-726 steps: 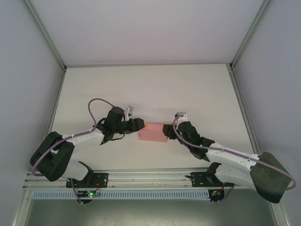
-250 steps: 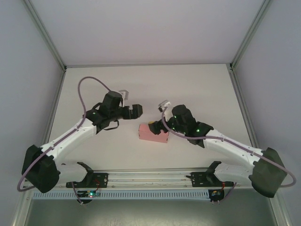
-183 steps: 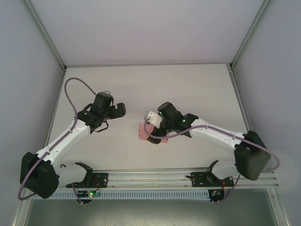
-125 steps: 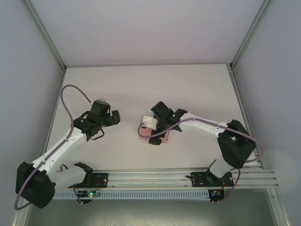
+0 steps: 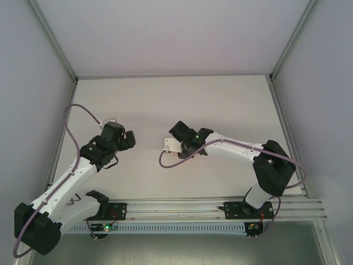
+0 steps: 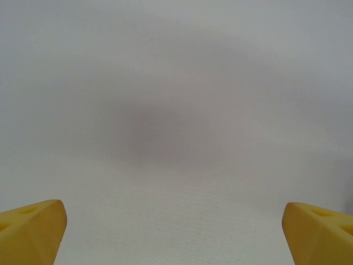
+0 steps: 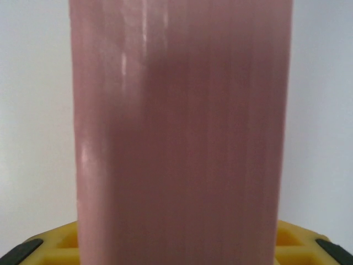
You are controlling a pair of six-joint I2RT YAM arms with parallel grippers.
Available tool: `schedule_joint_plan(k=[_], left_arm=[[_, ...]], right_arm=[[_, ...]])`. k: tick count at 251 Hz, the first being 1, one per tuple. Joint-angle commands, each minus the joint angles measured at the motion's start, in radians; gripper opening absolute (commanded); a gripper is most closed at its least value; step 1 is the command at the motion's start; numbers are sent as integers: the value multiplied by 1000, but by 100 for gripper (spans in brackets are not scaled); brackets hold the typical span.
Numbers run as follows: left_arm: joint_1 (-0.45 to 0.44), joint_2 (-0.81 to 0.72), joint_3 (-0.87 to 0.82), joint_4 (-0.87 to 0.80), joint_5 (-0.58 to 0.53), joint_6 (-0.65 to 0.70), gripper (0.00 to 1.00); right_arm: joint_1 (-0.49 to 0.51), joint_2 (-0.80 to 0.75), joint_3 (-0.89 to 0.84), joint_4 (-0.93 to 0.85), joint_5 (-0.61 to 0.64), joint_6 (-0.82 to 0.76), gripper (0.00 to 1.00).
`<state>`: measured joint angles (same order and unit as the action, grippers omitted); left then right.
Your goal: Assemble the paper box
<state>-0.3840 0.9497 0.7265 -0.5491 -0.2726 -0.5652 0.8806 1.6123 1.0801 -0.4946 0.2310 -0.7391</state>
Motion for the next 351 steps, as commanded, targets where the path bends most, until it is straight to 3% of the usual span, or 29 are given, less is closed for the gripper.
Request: schedule_joint_plan(k=[1, 43, 53, 140, 165, 221, 251, 285, 308, 323, 351], left_arm=[[13, -33, -11, -34, -59, -14, 100], [13, -56, -28, -37, -81, -19, 100], [13, -59, -27, -42, -84, -16, 100], [13, -63, -22, -32, -102, 1, 100], [15, -62, -21, -13, -106, 10, 100], [63, -3, -10, 107, -110, 75, 100], [129, 53, -19, 231, -119, 142, 100], [212, 125, -122, 539, -246, 242, 100], [271, 181, -225, 824, -213, 303, 100], [306, 232, -259, 927, -131, 356, 100], [328, 346, -268, 1026, -77, 476, 100]], right_arm=[[16, -27, -63, 184, 311, -142, 41], [48, -18, -175, 334, 298, -167, 42], [65, -18, -206, 358, 306, -160, 49], [185, -146, -315, 216, 292, 21, 81], [200, -247, -320, 215, 251, 61, 98], [168, -491, -364, 299, 152, 115, 98], [-1, -589, -393, 394, 104, 303, 98], [-386, -621, -453, 504, 60, 676, 98], [-587, -601, -537, 639, -45, 746, 98], [-652, -574, -585, 743, -69, 752, 98], [-663, -505, -684, 1002, -3, 716, 98]])
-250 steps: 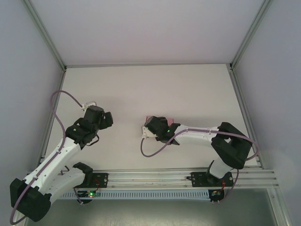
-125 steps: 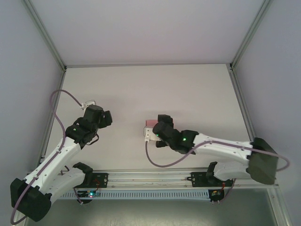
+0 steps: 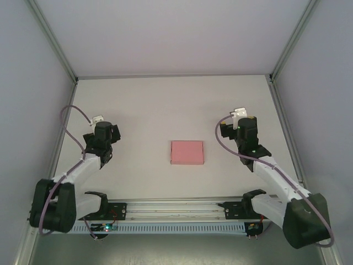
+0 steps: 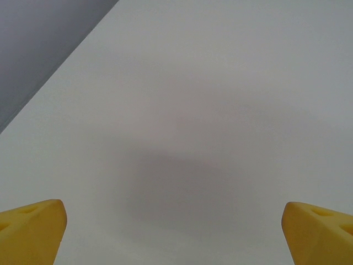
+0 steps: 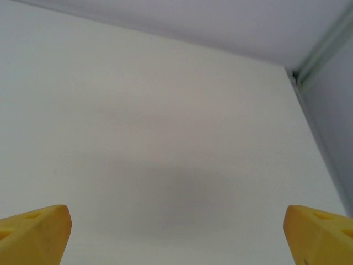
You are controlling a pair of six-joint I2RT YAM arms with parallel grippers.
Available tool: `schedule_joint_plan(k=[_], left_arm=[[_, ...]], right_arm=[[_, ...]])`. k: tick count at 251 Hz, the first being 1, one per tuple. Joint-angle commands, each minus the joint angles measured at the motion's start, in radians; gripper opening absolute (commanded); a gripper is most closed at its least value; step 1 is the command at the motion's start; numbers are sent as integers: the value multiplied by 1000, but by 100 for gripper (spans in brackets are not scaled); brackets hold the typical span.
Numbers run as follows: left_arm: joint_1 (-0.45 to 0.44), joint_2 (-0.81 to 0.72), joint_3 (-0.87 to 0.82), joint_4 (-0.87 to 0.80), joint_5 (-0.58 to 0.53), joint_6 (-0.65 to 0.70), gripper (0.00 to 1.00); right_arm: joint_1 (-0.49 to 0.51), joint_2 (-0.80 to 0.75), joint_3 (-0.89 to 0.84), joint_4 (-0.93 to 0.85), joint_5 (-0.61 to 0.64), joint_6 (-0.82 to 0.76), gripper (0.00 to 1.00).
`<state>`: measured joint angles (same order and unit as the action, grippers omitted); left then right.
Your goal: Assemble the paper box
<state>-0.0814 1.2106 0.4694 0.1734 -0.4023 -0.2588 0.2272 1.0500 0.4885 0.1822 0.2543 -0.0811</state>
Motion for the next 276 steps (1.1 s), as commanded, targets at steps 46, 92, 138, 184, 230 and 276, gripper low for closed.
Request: schedule_joint_plan(k=[46, 92, 138, 184, 230, 276], left_arm=[[35, 170, -53, 487, 282, 216, 100], [79, 407, -160, 978, 296, 217, 100], [122, 332, -60, 639, 460, 209, 100], [113, 355, -76, 715, 444, 214, 100], [110, 344, -66, 677, 442, 216, 100], [112, 345, -68, 681, 442, 216, 100]], right_arm=[[-11, 278, -244, 812, 9, -79, 98], [-86, 381, -176, 818, -59, -19, 98], [-288, 464, -232, 970, -393, 121, 98], [-219, 454, -153, 815, -198, 94, 98], [-202, 461, -161, 842, -170, 83, 98], [-202, 467, -162, 853, -172, 84, 98]])
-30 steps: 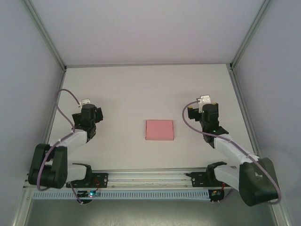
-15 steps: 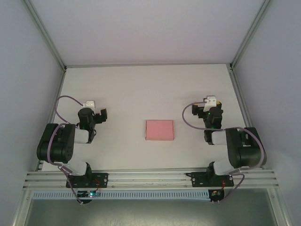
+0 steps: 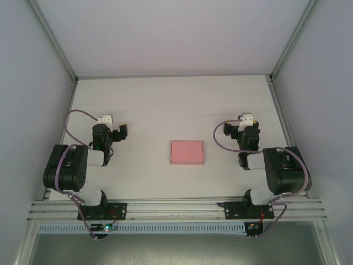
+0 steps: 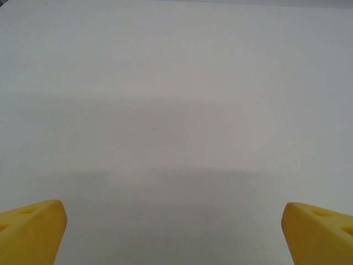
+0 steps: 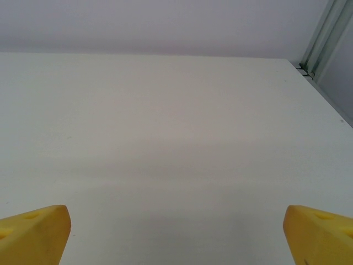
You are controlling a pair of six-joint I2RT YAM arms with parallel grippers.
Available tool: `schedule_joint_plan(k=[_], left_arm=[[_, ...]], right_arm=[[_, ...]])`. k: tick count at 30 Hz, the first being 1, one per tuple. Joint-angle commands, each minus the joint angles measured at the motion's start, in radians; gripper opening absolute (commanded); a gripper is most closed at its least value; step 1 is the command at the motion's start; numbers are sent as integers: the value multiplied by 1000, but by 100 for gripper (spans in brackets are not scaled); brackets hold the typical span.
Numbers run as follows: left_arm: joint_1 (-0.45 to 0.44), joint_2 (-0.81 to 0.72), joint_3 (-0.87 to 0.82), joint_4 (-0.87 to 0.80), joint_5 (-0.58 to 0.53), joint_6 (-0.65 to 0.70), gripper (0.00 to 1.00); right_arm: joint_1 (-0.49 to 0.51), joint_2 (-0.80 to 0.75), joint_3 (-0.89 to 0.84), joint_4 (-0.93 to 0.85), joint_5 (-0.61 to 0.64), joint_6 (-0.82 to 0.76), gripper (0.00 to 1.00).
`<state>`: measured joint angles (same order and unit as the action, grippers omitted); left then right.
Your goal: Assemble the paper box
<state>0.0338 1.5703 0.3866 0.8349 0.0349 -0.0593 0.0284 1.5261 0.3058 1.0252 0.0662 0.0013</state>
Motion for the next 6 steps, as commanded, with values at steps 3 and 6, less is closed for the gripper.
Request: schedule_joint_plan(k=[3, 6], left_arm=[[-5, -16, 15, 22, 5, 17, 100], [-4, -16, 15, 21, 5, 16, 100]], right_arm=[[-4, -9, 20, 9, 15, 3, 98], [-4, -9, 21, 10, 15, 3, 98]])
